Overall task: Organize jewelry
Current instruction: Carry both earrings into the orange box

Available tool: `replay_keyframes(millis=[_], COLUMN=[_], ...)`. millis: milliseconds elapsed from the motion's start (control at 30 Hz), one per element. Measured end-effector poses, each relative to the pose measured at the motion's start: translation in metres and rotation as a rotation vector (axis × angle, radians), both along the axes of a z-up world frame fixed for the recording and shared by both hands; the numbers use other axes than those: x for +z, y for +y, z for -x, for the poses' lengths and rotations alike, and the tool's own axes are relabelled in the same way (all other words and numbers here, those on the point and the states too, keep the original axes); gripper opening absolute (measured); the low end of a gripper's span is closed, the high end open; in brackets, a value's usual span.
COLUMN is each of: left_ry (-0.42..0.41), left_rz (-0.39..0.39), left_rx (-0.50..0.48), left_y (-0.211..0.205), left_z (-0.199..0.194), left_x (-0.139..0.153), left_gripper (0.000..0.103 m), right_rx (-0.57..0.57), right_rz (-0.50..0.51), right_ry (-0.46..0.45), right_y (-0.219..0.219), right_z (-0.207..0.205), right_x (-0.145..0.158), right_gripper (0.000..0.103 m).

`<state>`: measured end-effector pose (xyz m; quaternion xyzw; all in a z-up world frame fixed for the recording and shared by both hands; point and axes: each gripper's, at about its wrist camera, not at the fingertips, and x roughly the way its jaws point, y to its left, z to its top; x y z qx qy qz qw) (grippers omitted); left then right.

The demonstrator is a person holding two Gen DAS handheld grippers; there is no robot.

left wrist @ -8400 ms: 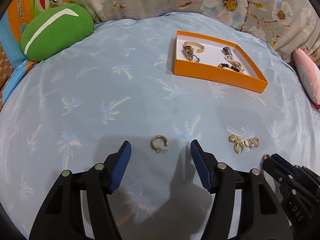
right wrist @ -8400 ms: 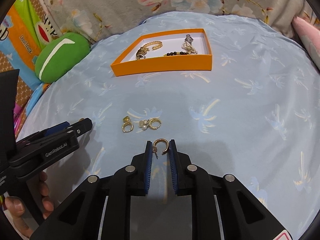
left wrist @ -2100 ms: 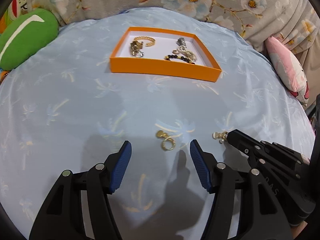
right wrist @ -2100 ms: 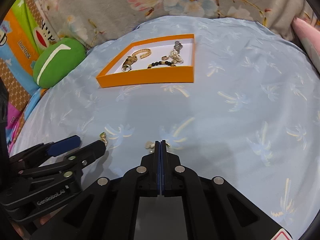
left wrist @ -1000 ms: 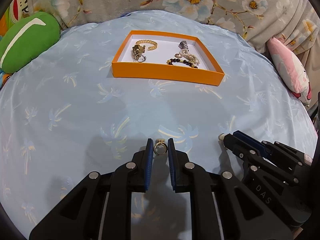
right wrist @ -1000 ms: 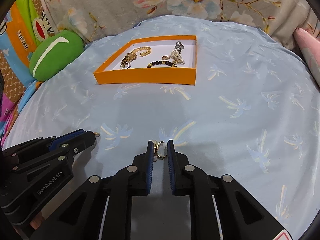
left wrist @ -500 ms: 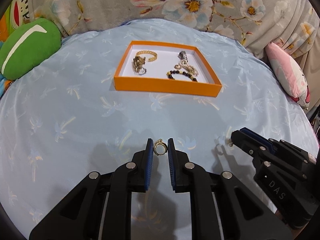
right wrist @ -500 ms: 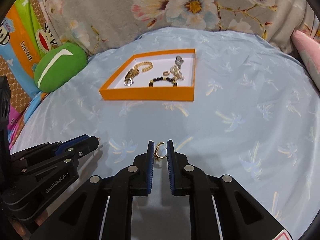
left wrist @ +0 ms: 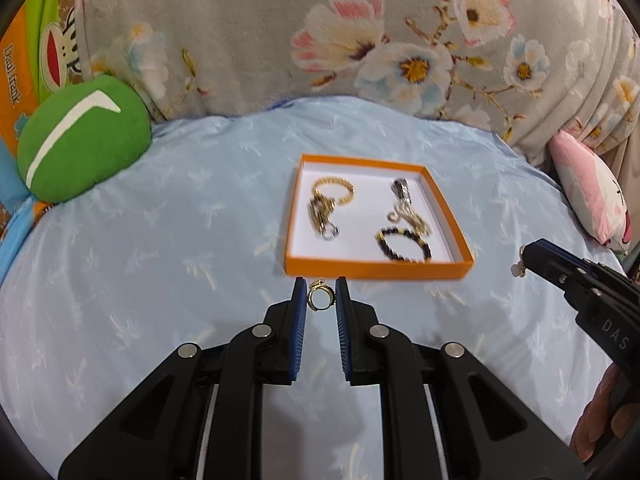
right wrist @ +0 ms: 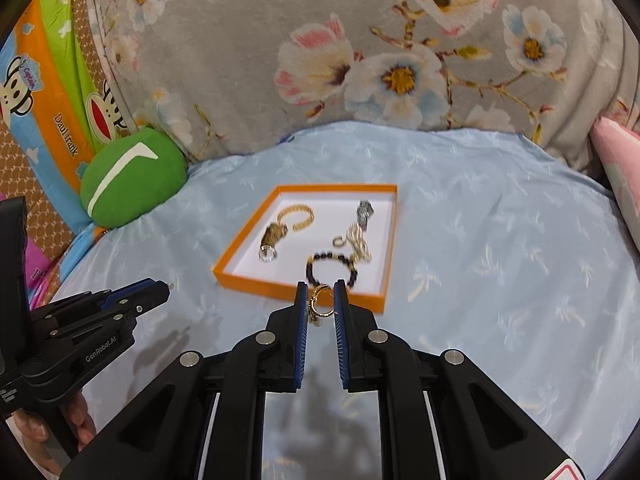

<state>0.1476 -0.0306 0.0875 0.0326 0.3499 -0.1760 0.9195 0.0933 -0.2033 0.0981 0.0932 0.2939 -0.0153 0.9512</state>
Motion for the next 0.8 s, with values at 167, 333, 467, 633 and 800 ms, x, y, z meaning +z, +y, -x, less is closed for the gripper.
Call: replay_keyframes(millis=[167,333,467,633,800], left_ry=[-0.04,-0.055,-0.058,-0.033,0.0], left_rz=[-0.01,-0.007,-0.017,-0.028,-0.035], left_rx=[-0.004,-0.014,-0.03,-0.041,-0.036], left_y=[-0.012,-0.036,-0.06,-0.083,-0.094], left_z=[-0.027,-0.061,-0.087,-0.115,-0.14], left_x=[0.015,0.022,0.017,0.0,-0.021], left_gripper=[0.014,0.014,0.014,0.014,0.014], right_rx=[0.004,0.009,0.015,0.007,0.001], right_rz=[0.012,0.009,-0.006,-0.018,-0.031], right_ry=[-0.019,-0.018,-0.008,0.012,0.035], right_y=[-0.004,-0.009,-0.014,-0.021,-0.03], right_z=[-0.032,-0.071,-0.1,-0.132,-0.154], right_x=[0.012,0.014,0.008,-0.007,-0.024], right_gripper=[0.012,0.012,0.012,0.012,0.012])
